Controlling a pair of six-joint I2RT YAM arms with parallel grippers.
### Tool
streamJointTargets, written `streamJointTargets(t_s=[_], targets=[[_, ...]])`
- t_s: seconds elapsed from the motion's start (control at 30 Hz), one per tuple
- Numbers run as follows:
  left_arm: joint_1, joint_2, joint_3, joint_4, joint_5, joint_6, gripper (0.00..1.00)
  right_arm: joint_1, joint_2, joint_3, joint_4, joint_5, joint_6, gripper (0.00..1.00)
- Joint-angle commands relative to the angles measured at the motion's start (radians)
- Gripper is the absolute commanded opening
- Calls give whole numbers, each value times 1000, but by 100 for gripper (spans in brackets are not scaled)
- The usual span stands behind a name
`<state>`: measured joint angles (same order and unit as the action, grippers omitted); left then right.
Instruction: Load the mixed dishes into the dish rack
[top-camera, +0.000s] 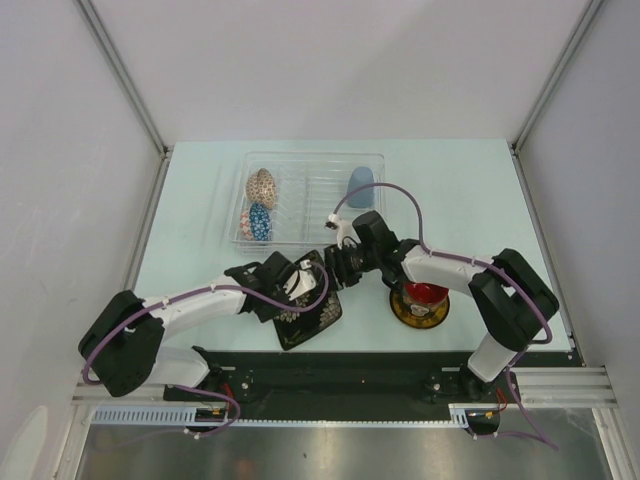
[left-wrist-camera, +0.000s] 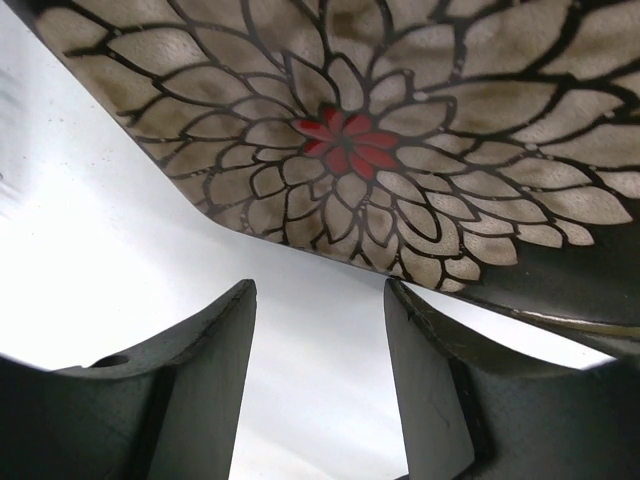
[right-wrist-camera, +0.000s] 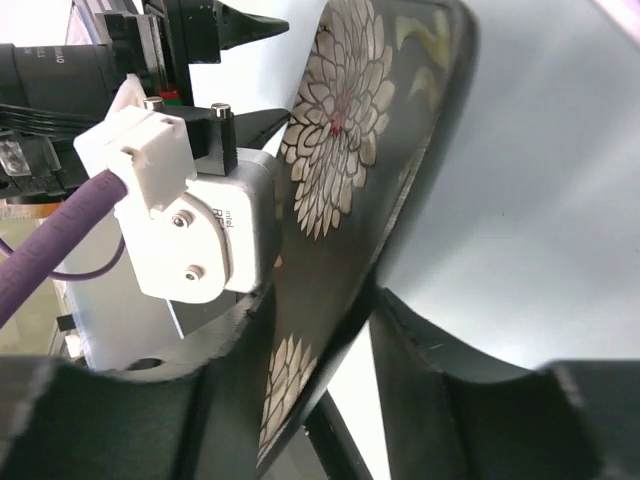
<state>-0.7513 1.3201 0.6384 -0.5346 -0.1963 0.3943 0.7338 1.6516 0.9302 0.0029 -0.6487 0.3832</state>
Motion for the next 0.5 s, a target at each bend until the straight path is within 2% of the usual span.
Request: streamJointTargets(t_s=[0.0, 0.17, 0.27, 0.4, 0.47], targets=[[-5, -19, 32, 140, 49, -55, 59, 27, 20, 74, 17, -55, -10, 43], [-5, -33, 30, 147, 38, -72, 59, 32, 34, 90, 2, -45, -17, 36], [-5, -38, 27, 148, 32, -75, 59, 36, 39, 96, 2, -37, -17, 28], [-5, -45, 23, 150, 28, -81, 58, 35, 37, 99, -27, -25, -20, 6], [-3, -45, 24, 151, 23, -83, 58, 36, 36, 99, -29, -22, -20, 2]])
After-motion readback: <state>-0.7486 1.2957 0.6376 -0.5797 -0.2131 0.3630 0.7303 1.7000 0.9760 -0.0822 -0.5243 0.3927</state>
